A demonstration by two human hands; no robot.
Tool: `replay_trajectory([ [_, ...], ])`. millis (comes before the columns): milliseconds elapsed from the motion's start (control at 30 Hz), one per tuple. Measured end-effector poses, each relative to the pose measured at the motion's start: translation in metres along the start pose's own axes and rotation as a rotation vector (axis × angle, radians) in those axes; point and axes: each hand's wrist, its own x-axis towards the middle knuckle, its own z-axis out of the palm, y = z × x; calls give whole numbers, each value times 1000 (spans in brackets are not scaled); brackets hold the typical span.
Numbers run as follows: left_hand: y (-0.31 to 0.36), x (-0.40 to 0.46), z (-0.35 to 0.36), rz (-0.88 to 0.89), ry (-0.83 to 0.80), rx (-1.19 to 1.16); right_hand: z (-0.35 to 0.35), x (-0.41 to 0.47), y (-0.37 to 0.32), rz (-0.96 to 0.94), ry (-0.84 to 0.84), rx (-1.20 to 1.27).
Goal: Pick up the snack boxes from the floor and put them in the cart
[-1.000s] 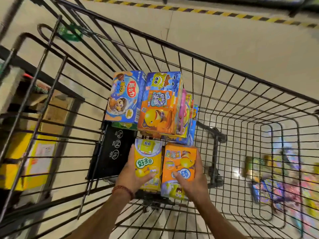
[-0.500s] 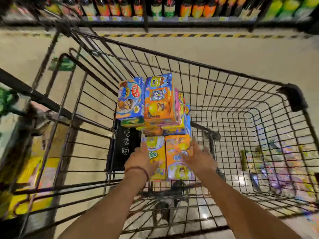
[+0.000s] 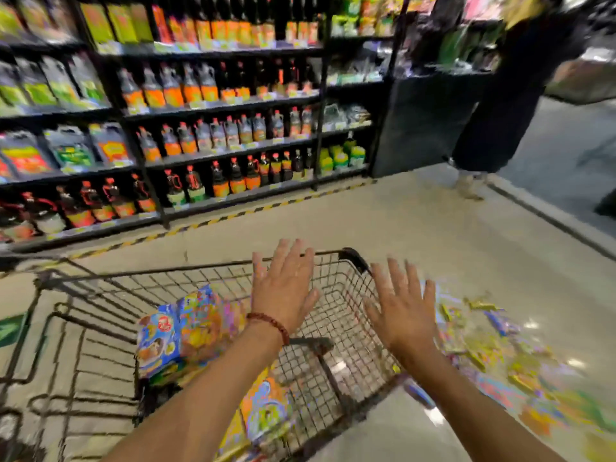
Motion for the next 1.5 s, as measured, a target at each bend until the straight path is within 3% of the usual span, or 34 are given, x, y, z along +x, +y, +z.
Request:
replay_trajectory([
  [233, 161, 20, -60, 293, 146, -106, -104, -58, 133, 292, 202, -169],
  [467, 329, -30, -92, 554, 211, -133, -158, -191, 264, 468, 333, -365],
  [833, 548, -160, -79, 784, 111, -299, -203, -423, 412, 811, 262, -399],
  [1167, 644, -176, 20, 871, -40, -246, -118, -494, 494, 978, 31, -322],
  [1400, 686, -133, 143, 858, -122, -128, -3, -476, 572, 958, -221, -166],
  [1500, 703, -130, 210, 792, -245, -65, 69, -478, 606, 933, -295, -115],
])
